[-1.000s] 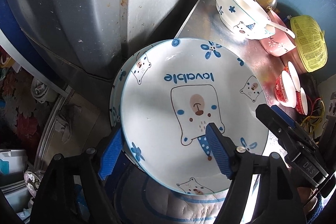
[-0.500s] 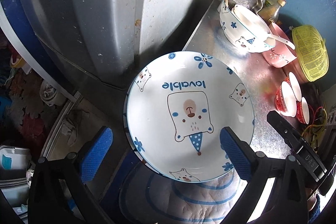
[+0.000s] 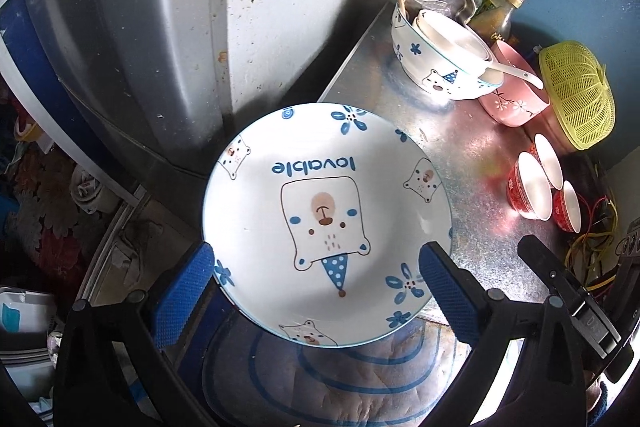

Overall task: Organize plates and bowls
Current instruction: 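Move both tools toward the white bowl with red exterior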

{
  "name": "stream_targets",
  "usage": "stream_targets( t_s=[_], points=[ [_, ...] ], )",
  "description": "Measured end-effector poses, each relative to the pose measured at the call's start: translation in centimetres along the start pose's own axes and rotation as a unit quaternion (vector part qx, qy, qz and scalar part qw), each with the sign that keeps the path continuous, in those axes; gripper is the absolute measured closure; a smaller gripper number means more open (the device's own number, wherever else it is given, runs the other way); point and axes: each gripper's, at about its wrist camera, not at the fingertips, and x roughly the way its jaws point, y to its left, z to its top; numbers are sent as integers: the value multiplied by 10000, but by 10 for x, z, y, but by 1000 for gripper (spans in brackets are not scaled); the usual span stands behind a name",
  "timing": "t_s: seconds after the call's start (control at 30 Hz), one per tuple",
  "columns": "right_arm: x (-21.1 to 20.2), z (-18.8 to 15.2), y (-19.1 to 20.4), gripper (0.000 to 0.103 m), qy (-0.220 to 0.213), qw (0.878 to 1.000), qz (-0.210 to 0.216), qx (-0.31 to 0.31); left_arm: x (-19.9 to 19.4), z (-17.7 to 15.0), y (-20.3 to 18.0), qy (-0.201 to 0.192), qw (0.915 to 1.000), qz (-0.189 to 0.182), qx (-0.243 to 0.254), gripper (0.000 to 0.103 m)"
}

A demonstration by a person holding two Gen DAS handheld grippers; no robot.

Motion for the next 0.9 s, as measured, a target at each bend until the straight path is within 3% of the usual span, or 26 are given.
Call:
stream_targets(
  t_s=[0.9],
  points=[
    [-58, -17, -76, 2, -313, 9958, -518, 687, 19, -12, -101, 227, 9942, -435, 952, 1]
  ],
)
